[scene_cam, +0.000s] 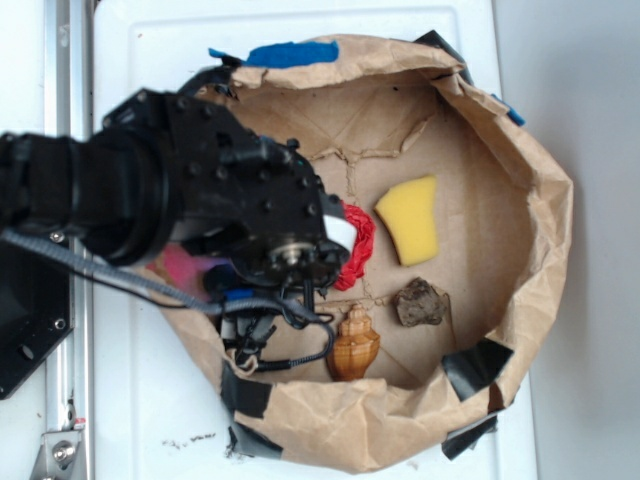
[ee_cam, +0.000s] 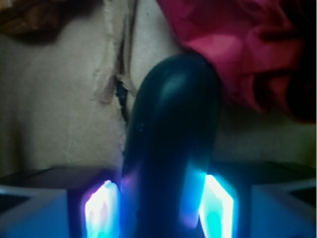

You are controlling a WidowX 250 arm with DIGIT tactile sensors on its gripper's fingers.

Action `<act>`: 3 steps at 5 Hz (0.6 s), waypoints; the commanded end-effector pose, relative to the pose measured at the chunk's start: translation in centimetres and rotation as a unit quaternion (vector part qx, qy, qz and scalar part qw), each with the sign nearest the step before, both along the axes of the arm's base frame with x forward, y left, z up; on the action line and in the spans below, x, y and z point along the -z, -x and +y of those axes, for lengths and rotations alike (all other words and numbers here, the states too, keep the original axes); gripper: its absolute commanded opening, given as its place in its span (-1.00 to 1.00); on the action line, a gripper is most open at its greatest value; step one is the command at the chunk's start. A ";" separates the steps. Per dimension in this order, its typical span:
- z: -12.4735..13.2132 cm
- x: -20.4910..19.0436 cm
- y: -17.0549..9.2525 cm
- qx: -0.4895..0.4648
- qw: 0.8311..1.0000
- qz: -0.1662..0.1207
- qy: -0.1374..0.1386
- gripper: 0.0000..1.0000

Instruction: Grab the plastic pickle.

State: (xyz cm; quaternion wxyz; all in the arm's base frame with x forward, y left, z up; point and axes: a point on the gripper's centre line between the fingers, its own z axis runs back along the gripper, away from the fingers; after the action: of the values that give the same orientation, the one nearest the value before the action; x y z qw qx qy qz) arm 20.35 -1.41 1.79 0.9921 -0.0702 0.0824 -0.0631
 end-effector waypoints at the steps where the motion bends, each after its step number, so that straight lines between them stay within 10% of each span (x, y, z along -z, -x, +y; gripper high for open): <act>1: 0.9 -8.8 -3.8 -0.103 0.993 -0.052 0.014 -1.00; 3: 0.9 -12.7 -4.5 -0.131 0.988 -0.082 0.012 -1.00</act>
State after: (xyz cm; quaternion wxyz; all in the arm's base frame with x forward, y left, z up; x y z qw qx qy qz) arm 24.59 -0.71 12.77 0.9942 -0.0860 0.0235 0.0609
